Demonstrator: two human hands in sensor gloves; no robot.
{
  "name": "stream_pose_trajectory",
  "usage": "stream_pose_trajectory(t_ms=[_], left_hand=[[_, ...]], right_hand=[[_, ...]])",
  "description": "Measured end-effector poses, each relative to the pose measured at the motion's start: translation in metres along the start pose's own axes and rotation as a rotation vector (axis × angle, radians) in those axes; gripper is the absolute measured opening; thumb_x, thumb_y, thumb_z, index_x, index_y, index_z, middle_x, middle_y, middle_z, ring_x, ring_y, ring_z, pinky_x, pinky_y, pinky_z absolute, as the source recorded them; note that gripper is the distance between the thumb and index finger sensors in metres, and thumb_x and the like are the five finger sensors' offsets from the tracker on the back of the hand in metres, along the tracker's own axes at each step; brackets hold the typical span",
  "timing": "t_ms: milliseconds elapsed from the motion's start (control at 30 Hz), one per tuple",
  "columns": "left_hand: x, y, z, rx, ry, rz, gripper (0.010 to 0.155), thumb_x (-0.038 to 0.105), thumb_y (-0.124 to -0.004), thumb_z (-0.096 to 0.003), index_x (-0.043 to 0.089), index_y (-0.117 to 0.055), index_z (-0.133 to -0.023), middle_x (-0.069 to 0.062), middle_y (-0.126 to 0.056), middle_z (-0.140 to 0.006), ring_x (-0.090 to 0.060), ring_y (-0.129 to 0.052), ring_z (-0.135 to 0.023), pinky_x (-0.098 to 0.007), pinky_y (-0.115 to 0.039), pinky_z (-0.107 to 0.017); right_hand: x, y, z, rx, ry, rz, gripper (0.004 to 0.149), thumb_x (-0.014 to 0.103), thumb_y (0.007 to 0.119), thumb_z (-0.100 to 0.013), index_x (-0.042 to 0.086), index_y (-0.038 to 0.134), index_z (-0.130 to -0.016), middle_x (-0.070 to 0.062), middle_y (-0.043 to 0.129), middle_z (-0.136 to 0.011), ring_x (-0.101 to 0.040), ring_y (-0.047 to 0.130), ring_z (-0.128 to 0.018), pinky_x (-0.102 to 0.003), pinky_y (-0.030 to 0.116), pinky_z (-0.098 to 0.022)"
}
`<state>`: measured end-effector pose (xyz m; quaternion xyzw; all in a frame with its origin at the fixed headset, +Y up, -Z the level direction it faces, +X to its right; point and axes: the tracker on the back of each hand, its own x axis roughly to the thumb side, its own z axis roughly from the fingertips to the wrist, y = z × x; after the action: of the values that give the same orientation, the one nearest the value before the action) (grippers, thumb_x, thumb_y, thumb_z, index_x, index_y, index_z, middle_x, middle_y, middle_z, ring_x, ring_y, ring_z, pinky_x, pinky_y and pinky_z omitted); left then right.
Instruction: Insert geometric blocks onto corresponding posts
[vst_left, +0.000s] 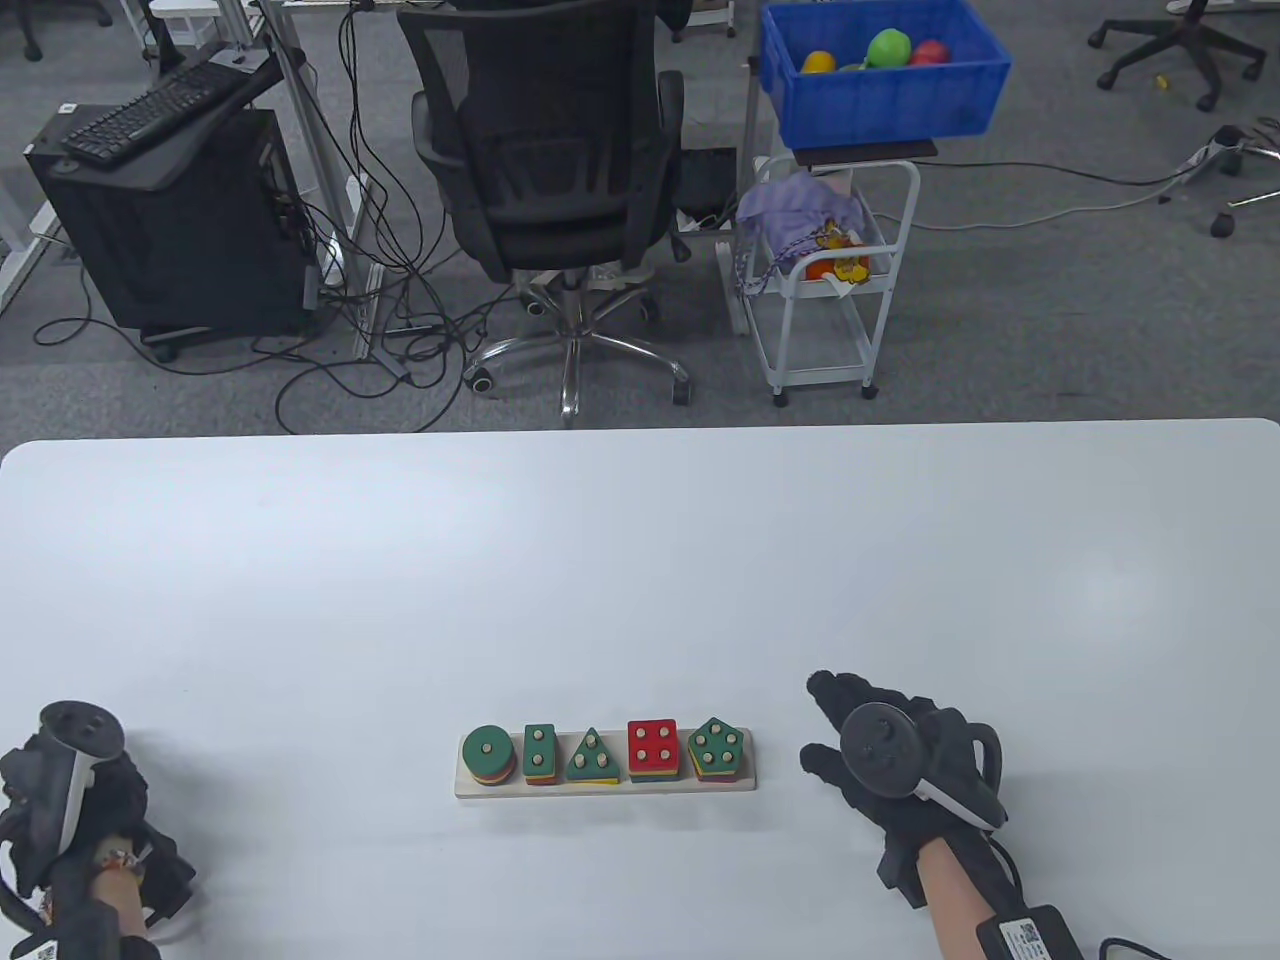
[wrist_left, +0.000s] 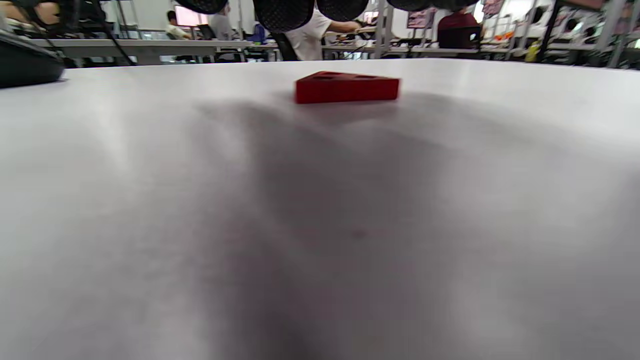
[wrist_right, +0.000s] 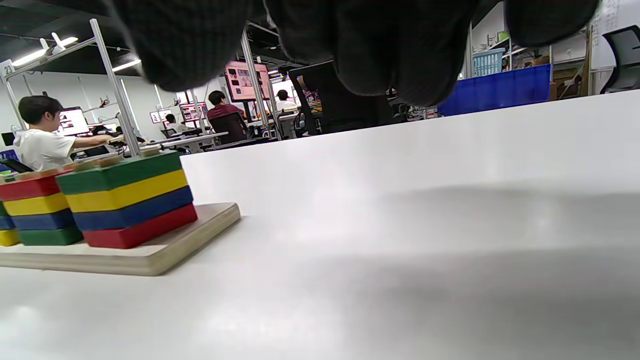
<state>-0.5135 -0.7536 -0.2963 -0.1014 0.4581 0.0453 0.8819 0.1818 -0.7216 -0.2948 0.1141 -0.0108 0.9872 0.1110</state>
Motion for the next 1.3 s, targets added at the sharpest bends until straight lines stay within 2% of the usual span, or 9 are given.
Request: stream_pose_trajectory(t_ms=[100,167,333,533,667,833,1067,1300], left_hand=[[-0.007,-0.009,-0.008,-0.053,0.019,-0.023,0.061,0.044,-0.062,-0.0557,0.04,-0.039,-0.112,0.006,-0.032,-0.127,-0.029,-0.046,-0.119,-0.06,-0.045,-0.083],[-0.011,-0.012,-0.012,-0.099,-0.018,0.034,0.063,0.046,-0.062,-0.0561,0.039,-0.035,-0.113,0.008,-0.031,-0.127,-0.026,-0.044,-0.12,-0.06,-0.043,-0.084],[-0.009,-0.013,-0.013,-0.111,-0.005,-0.004,0.06,0.044,-0.066,-0.0562,0.041,-0.043,-0.111,0.013,-0.036,-0.126,-0.024,-0.045,-0.119,-0.058,-0.044,-0.084],[-0.001,-0.01,-0.007,-0.067,-0.018,-0.032,0.057,0.039,-0.075,-0.054,0.038,-0.055,-0.107,0.006,-0.05,-0.121,-0.022,-0.056,-0.113,-0.055,-0.048,-0.084],[-0.001,-0.01,-0.005,-0.058,-0.036,-0.031,0.06,0.04,-0.077,-0.0531,0.034,-0.053,-0.108,0.001,-0.053,-0.119,-0.025,-0.059,-0.11,-0.055,-0.049,-0.083],[0.008,-0.002,0.007,0.048,-0.098,0.006,0.062,0.045,-0.079,-0.0503,0.033,-0.055,-0.107,0.001,-0.06,-0.116,-0.024,-0.07,-0.105,-0.056,-0.053,-0.082],[0.052,0.017,0.049,0.078,-0.373,0.135,0.062,0.046,-0.078,-0.0506,0.033,-0.054,-0.107,0.001,-0.061,-0.116,-0.023,-0.071,-0.105,-0.054,-0.056,-0.08],[0.105,0.027,0.125,0.1,-0.742,0.175,0.063,0.046,-0.077,-0.0504,0.034,-0.054,-0.107,0.001,-0.061,-0.116,-0.023,-0.071,-0.104,-0.054,-0.057,-0.08]], right_hand=[[0.004,0.002,0.0,0.015,-0.019,0.028,0.069,0.048,0.077,-0.042,0.017,0.06,-0.101,-0.017,0.072,-0.101,-0.044,0.08,-0.087,-0.073,0.06,-0.061],[0.007,0.004,0.0,0.027,-0.028,0.044,0.068,0.048,0.076,-0.043,0.017,0.06,-0.101,-0.017,0.073,-0.1,-0.044,0.08,-0.086,-0.074,0.059,-0.061],[0.009,0.006,0.001,0.054,-0.038,0.072,0.067,0.048,0.075,-0.043,0.017,0.061,-0.1,-0.017,0.074,-0.1,-0.044,0.081,-0.086,-0.074,0.059,-0.061],[0.009,0.007,0.002,0.06,-0.038,0.064,0.066,0.048,0.075,-0.043,0.017,0.062,-0.1,-0.017,0.074,-0.1,-0.044,0.081,-0.085,-0.074,0.06,-0.06],[0.009,0.006,0.003,0.065,-0.039,0.07,0.066,0.048,0.075,-0.043,0.017,0.062,-0.1,-0.017,0.074,-0.1,-0.044,0.081,-0.085,-0.074,0.06,-0.06],[0.009,0.007,0.003,0.056,-0.041,0.065,0.066,0.049,0.074,-0.043,0.017,0.062,-0.1,-0.018,0.074,-0.1,-0.044,0.081,-0.086,-0.073,0.06,-0.06],[0.007,0.005,0.004,0.047,-0.037,0.07,0.066,0.049,0.074,-0.043,0.017,0.062,-0.1,-0.018,0.074,-0.1,-0.044,0.081,-0.086,-0.074,0.06,-0.06],[0.007,0.007,0.003,0.059,-0.03,0.084,0.066,0.049,0.074,-0.043,0.017,0.062,-0.1,-0.018,0.074,-0.1,-0.044,0.081,-0.085,-0.074,0.06,-0.06]])
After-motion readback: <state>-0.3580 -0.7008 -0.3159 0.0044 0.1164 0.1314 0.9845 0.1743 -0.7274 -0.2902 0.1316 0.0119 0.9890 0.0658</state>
